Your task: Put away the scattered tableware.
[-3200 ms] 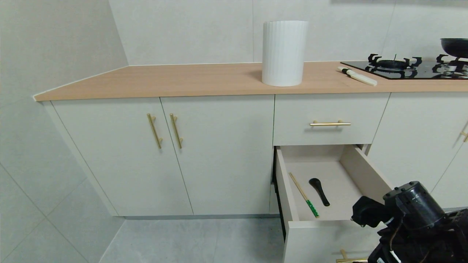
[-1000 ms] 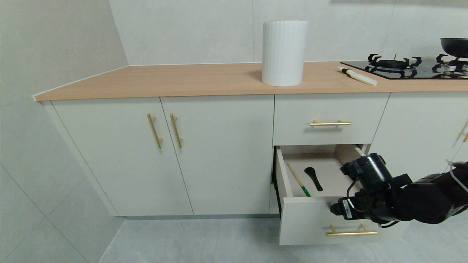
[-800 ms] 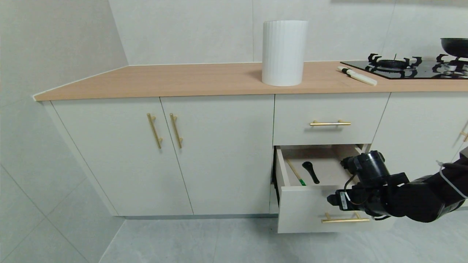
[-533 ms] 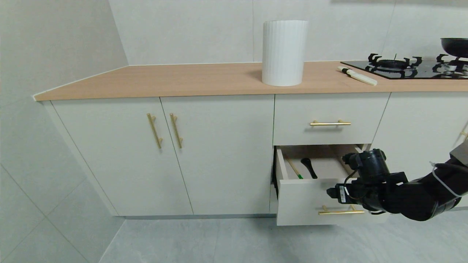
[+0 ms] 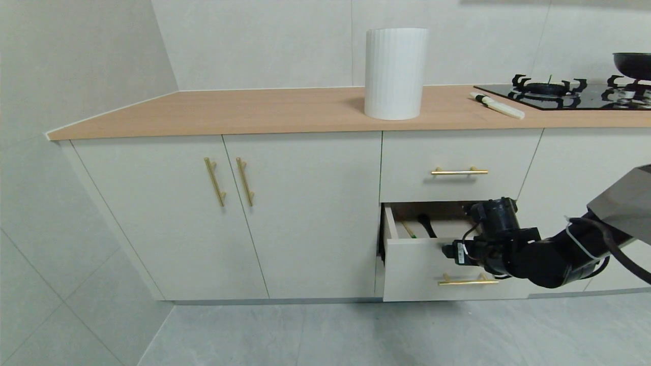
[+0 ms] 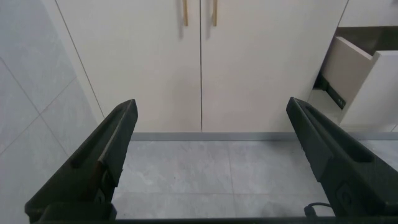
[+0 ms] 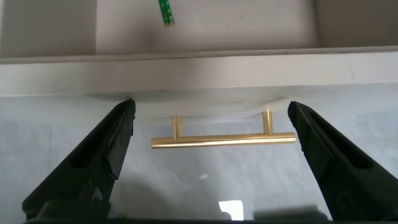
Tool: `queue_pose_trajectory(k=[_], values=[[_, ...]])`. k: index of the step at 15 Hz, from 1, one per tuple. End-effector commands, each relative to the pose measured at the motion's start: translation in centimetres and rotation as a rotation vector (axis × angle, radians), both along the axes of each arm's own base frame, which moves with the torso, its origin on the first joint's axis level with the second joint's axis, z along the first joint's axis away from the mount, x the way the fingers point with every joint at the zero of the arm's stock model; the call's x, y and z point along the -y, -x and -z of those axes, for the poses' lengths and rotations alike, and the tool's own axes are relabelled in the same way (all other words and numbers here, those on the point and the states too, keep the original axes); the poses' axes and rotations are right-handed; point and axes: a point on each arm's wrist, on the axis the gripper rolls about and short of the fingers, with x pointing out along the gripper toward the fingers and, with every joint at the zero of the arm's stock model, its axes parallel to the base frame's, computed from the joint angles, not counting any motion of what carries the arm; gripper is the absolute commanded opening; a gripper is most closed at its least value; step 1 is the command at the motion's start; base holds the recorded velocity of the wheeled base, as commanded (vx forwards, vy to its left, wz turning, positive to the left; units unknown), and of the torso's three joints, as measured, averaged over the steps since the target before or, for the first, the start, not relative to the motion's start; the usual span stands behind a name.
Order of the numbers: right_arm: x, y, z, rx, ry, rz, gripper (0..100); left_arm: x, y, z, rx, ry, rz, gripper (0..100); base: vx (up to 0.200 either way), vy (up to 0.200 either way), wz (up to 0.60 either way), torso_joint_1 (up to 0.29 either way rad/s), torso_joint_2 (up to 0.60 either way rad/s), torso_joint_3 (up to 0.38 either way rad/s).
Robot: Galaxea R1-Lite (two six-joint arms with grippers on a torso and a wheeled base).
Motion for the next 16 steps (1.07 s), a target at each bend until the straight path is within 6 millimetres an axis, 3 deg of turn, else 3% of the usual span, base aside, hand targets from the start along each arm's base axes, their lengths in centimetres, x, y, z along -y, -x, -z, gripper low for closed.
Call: queue_pose_trajectory(k=[1, 8, 16], values=[[-0.3, -1.3, 0.7, 0.004, 0.0, 0.001, 100, 0.0, 0.0, 0.0, -0.001, 0.0, -0.001, 100, 0.0, 0.0, 0.0, 0.0, 0.0, 0.0], [-0.9, -5.8, 2.3, 0.059, -0.016, 0.017, 100, 0.0, 0.0, 0.0, -0.001, 0.0, -0.001, 100, 0.0, 0.0, 0.0, 0.0, 0.0, 0.0], [1.8, -9.0, 4.6, 0.205, -0.056, 0.092, 100, 0.0, 0.0, 0.0, -0.001, 0.0, -0.001, 100, 0.0, 0.0, 0.0, 0.0, 0.0, 0.0]])
